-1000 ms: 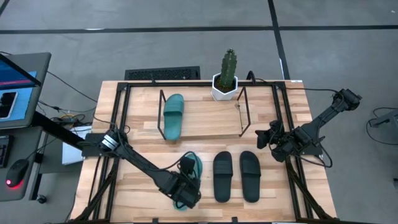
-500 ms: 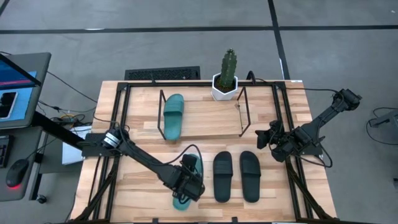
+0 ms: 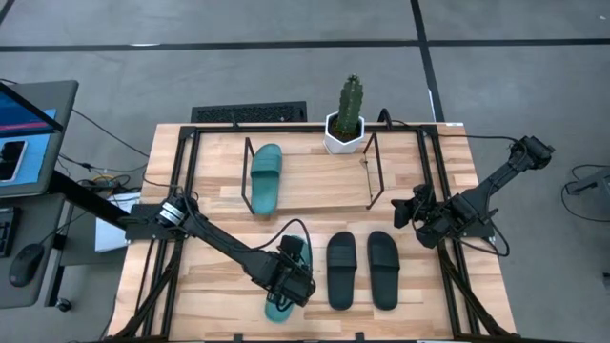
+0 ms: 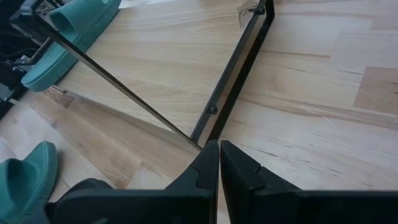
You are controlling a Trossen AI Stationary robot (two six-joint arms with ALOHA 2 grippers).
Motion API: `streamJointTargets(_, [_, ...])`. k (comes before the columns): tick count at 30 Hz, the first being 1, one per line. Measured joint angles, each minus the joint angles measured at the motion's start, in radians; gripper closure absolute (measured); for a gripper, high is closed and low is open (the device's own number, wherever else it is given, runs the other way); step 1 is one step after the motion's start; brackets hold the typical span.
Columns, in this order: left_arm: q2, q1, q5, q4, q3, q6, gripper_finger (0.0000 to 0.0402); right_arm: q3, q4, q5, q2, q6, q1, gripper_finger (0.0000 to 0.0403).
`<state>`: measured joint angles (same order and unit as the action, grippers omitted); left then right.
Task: Pick and place slides into the shelf
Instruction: Put the light blue slipper on the shelf
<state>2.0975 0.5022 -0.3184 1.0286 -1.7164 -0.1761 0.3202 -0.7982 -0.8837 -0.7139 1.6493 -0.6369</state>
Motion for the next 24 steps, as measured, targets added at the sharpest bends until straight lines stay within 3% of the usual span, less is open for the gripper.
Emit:
streamJointTargets(10, [-0.003, 0.0, 0.089, -0.065, 0.1, -0.003, 0.0196, 0.0, 0.0, 0.0, 0.0, 0.0, 0.0, 0.0395])
streamJointTargets(16, [-0.004, 0.002, 0.037, -0.079, 0.116, -0.063, 0.0202, 0.0, 0.0, 0.0, 0.0, 0.0, 0.0, 0.0395])
streamJointTargets(20, [-0.004, 0.002, 0.031, -0.08, 0.116, -0.099, 0.0253, 0.0, 0.0, 0.0, 0.0, 0.0, 0.0, 0.0395])
streamJointTargets(24, [-0.004, 0.008, 0.045, -0.081, 0.116, -0.125, 0.036, 0.0, 0.0, 0.0, 0.0, 0.0, 0.0, 0.0395])
